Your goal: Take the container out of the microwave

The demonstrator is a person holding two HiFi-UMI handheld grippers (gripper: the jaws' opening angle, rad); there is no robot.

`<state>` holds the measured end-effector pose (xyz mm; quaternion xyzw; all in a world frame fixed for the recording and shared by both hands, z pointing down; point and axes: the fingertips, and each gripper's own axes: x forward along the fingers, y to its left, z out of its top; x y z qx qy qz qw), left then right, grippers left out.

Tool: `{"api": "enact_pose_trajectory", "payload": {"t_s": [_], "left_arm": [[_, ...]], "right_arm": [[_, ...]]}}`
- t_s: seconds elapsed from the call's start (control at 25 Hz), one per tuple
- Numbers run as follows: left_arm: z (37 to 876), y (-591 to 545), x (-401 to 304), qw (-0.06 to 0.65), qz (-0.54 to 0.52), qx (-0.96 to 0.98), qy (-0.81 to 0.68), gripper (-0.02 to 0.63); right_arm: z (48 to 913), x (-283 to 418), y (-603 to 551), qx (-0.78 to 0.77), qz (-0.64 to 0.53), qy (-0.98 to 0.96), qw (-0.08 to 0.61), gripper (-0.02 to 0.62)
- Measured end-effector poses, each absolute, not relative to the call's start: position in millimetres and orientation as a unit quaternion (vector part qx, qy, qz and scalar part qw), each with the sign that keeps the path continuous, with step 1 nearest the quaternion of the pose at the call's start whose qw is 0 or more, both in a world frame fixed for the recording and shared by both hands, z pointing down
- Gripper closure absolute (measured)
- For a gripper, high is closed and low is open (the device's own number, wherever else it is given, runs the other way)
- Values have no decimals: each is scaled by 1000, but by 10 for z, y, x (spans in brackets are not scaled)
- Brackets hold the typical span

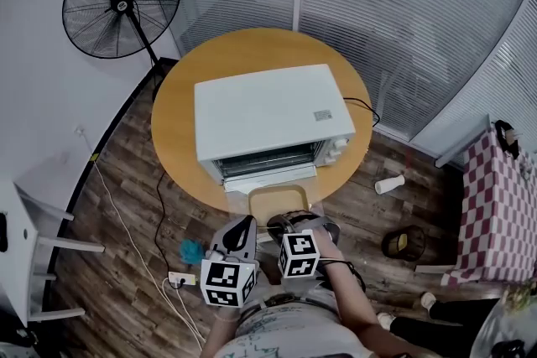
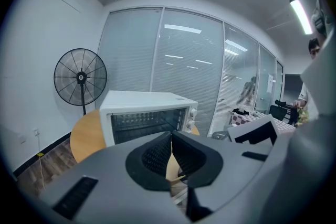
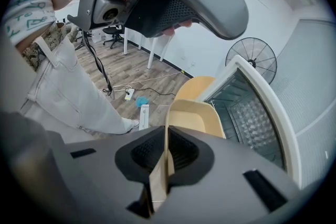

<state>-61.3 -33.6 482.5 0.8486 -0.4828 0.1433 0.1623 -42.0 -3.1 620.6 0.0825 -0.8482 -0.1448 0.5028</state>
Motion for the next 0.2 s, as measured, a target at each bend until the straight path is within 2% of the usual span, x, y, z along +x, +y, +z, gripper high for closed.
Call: {"api": "enact_pose_trajectory", "payload": {"t_s": [0.2], "left_arm": [[4830, -350, -638, 163, 142, 848, -483, 592]], "right_arm": [[6250, -417, -61, 86, -149, -843, 509, 581]]}}
